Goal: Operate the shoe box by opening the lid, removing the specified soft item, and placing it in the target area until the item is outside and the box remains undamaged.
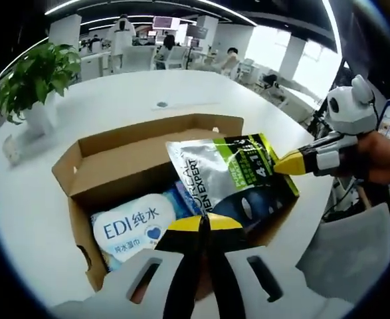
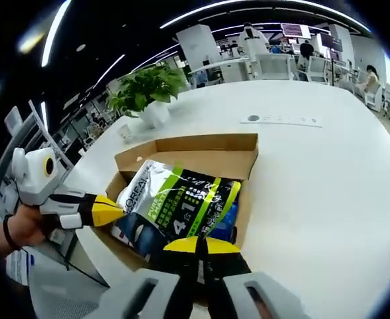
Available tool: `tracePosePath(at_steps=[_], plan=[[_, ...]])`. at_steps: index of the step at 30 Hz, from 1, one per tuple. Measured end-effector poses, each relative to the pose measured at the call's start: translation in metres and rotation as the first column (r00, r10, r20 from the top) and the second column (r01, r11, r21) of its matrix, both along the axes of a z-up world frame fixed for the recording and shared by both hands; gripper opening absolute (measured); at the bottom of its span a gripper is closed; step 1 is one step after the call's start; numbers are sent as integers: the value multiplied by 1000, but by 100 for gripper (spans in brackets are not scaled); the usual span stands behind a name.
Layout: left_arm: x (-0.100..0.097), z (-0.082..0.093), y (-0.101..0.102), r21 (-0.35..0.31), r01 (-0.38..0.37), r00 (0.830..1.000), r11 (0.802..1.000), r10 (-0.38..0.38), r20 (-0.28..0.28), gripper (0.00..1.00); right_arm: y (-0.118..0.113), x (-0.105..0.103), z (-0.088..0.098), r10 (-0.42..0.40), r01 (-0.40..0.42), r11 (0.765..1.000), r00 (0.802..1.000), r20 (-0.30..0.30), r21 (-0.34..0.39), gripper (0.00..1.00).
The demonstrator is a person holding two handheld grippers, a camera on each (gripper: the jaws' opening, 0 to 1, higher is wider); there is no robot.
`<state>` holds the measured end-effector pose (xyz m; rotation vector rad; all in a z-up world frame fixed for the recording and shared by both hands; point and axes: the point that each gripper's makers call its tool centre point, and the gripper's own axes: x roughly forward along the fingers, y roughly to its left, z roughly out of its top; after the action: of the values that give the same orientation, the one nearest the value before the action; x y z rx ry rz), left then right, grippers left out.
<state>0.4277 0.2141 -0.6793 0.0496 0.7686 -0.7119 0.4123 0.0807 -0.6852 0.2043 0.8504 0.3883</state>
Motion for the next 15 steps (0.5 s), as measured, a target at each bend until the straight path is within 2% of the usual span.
tracePosePath(at_steps=[15], plan=[[1, 16, -58, 4, 117, 993, 993, -117, 33, 0, -55, -11, 12, -67, 68, 997, 998, 21, -25, 0]])
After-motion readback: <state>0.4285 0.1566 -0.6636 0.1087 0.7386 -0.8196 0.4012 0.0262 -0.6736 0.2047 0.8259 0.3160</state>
